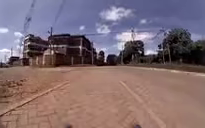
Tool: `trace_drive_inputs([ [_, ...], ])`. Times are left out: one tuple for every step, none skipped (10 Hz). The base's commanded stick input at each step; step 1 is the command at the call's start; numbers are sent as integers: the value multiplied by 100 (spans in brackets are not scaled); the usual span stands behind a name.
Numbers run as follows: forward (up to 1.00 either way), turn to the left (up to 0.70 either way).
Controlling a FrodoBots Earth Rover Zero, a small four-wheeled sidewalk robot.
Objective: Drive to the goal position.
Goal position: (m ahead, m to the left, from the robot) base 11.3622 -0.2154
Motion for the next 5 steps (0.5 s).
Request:
trace_drive_inputs([
  [100,0],
  [100,0],
  [100,0],
  [100,0],
  [100,0],
])
